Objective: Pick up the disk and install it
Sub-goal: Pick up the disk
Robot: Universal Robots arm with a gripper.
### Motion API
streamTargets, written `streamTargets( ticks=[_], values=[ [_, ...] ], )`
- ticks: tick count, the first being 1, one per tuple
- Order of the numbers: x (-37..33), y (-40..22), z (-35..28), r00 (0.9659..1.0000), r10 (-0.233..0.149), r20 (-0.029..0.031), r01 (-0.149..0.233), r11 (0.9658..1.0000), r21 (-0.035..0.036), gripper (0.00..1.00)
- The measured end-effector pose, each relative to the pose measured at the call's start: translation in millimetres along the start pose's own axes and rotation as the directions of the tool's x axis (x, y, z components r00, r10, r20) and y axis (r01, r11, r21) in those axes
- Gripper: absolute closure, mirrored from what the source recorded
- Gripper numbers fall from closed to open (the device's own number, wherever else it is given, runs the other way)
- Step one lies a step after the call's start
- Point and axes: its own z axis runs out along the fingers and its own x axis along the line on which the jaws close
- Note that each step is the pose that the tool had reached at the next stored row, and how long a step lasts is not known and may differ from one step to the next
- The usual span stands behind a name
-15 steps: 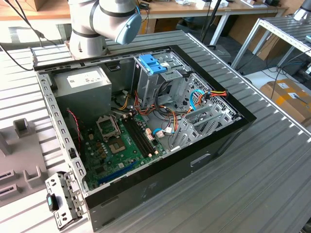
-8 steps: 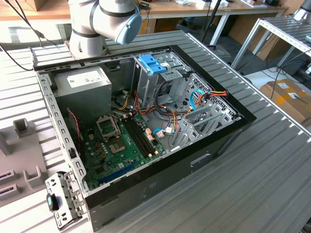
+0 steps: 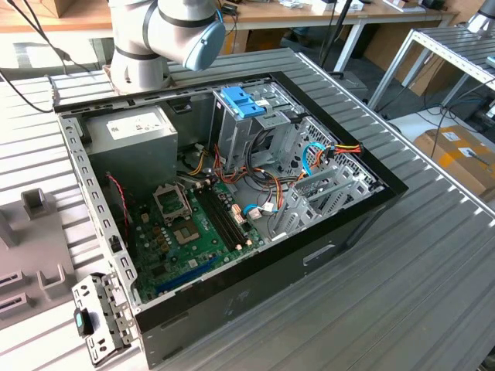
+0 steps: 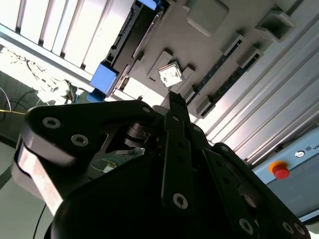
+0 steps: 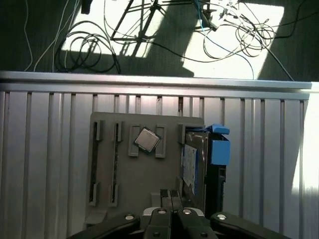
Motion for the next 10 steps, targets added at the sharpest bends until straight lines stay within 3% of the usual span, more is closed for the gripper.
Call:
streamTargets(
  ticks=[5, 10],
  values=[
    [0.1, -0.1, 1.1, 0.9982, 0.060, 0.0027, -0.060, 0.9982, 0.0013, 0.89],
    [0.1, -0.1, 2.6, 0.9981, 0.062, 0.0041, -0.062, 0.9981, 0.0014, 0.89]
  ],
)
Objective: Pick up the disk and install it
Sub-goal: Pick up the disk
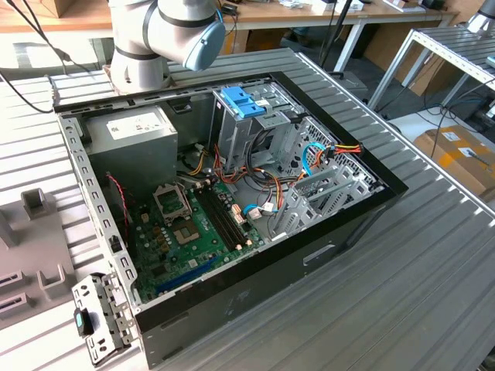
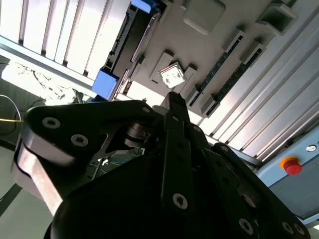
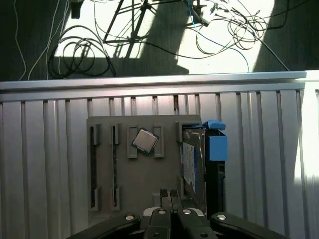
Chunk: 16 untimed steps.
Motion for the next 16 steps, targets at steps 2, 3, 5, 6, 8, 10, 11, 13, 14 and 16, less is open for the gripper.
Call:
streamTargets(
  ticks=[2, 3, 5, 6, 8, 10, 11, 13, 14, 16],
  values=[
    [0.0, 0.0, 0.3, 1.0000, 0.000, 0.0000, 0.000, 1.0000, -0.0002, 0.89],
    [0.0, 0.0, 0.4, 1.0000, 0.000, 0.0000, 0.000, 1.0000, -0.0001, 0.89],
    [0.0, 0.0, 0.4, 1.0000, 0.000, 0.0000, 0.000, 1.0000, -0.0001, 0.89],
    [0.0, 0.0, 0.4, 1.0000, 0.000, 0.0000, 0.000, 1.0000, -0.0001, 0.89],
    [0.0, -0.1, 0.4, 1.0000, 0.000, 0.0000, 0.000, 1.0000, -0.0001, 0.89],
    [0.1, -0.1, 0.5, 1.0000, 0.000, 0.0000, 0.000, 1.0000, -0.0001, 0.83],
    [0.1, -0.1, 0.5, 1.0000, 0.000, 0.0000, 0.000, 1.0000, 0.0000, 0.83],
    [0.0, -0.1, 0.5, 1.0000, 0.000, 0.0000, 0.000, 1.0000, -0.0001, 0.71],
    [0.0, -0.1, 0.5, 1.0000, 0.000, 0.0000, 0.000, 1.0000, -0.0001, 0.64],
    [0.0, -0.1, 0.5, 1.0000, 0.000, 0.0000, 0.000, 1.0000, 0.0000, 0.53]
  ],
)
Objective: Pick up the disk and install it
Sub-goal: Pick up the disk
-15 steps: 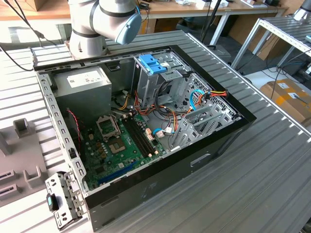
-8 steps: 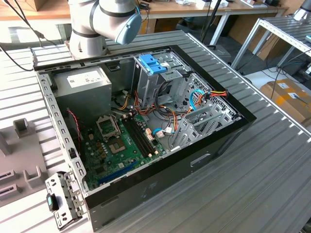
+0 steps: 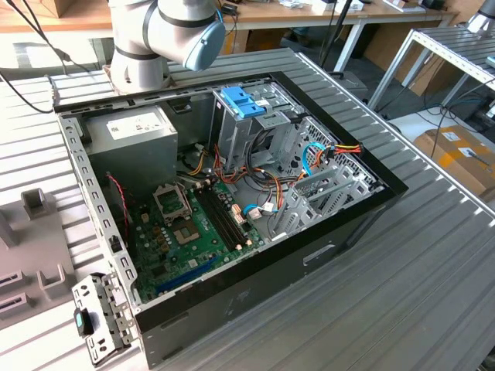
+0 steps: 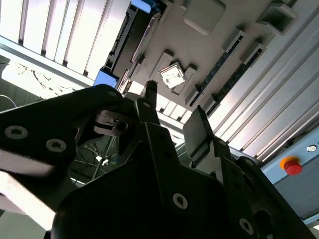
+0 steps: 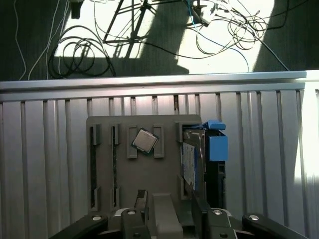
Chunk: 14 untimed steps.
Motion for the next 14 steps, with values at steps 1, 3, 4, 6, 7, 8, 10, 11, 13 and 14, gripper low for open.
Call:
streamTargets(
  ticks=[1, 3, 4, 6, 7, 8, 10, 11, 13, 14],
  values=[
    [0.0, 0.0, 0.0, 1.0000, 0.000, 0.0000, 0.000, 1.0000, -0.0001, 0.46],
    [0.0, 0.0, 0.0, 1.0000, 0.000, 0.0000, 0.000, 1.0000, 0.0000, 0.40],
    [0.0, 0.0, 0.0, 1.0000, 0.000, 0.0000, 0.000, 1.0000, 0.0000, 0.40],
    [0.0, 0.0, 0.1, 1.0000, 0.000, 0.0000, 0.000, 1.0000, 0.0000, 0.40],
    [0.0, 0.0, 0.1, 1.0000, 0.000, 0.0000, 0.000, 1.0000, 0.0000, 0.40],
    [0.0, 0.0, 0.1, 1.0000, 0.000, 0.0000, 0.000, 1.0000, 0.0000, 0.40],
    [0.0, -0.1, 0.3, 1.0000, 0.000, 0.0000, 0.000, 1.0000, 0.0000, 0.40],
    [-0.2, 0.0, 0.5, 1.0000, 0.000, 0.0002, 0.000, 1.0000, 0.0002, 0.40],
    [-0.6, 0.0, 0.7, 1.0000, 0.000, 0.0001, 0.000, 1.0000, 0.0000, 0.40],
    [-1.0, 0.0, 0.9, 1.0000, 0.000, 0.0001, 0.000, 1.0000, 0.0000, 0.40]
  ],
)
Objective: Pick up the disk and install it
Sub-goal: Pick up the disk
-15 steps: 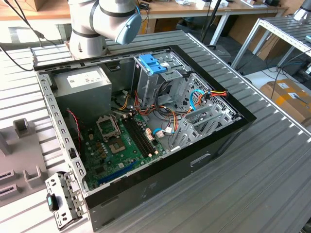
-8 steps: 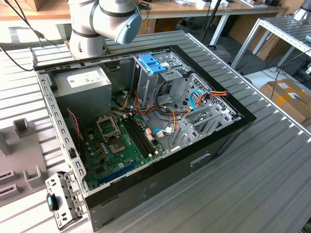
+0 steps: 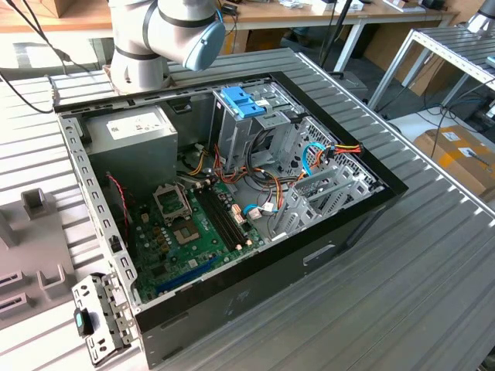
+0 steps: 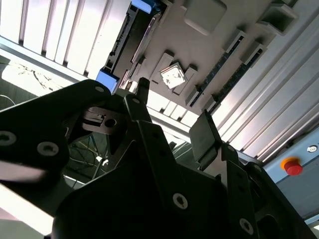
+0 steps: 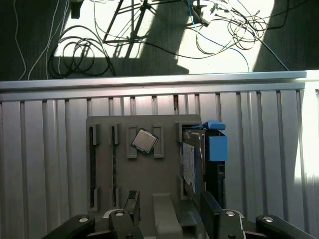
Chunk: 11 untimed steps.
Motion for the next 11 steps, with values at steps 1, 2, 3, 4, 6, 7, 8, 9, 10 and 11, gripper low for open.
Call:
streamTargets(
  ticks=[1, 2, 3, 4, 6, 7, 8, 9, 10, 11],
  values=[
    [-0.3, 0.0, 0.2, 1.0000, 0.000, 0.0000, 0.000, 1.0000, 0.0000, 0.40],
    [-0.7, 0.0, 0.3, 1.0000, 0.000, 0.0000, 0.000, 1.0000, 0.0000, 0.40],
    [-1.1, 0.0, 0.6, 1.0000, 0.000, 0.0000, 0.000, 1.0000, 0.0000, 0.40],
    [-1.5, 0.1, 0.8, 1.0000, 0.000, 0.0000, 0.000, 1.0000, 0.0000, 0.40],
    [-2.7, 0.1, 1.2, 1.0000, 0.000, -0.0001, 0.000, 1.0000, -0.0001, 0.40],
    [-3.1, 0.1, 1.6, 1.0000, 0.000, 0.0001, 0.000, 1.0000, 0.0002, 0.40],
    [-3.3, 0.1, 1.7, 1.0000, 0.000, 0.0001, 0.000, 1.0000, 0.0001, 0.40],
    [-3.5, 0.1, 1.7, 1.0000, 0.000, -0.0001, 0.000, 1.0000, -0.0001, 0.40],
    [-3.6, 0.1, 1.8, 1.0000, 0.000, -0.0001, 0.000, 1.0000, -0.0001, 0.40],
    [-3.7, 0.1, 2.0, 1.0000, 0.000, -0.0001, 0.000, 1.0000, 0.0000, 0.40]
  ],
)
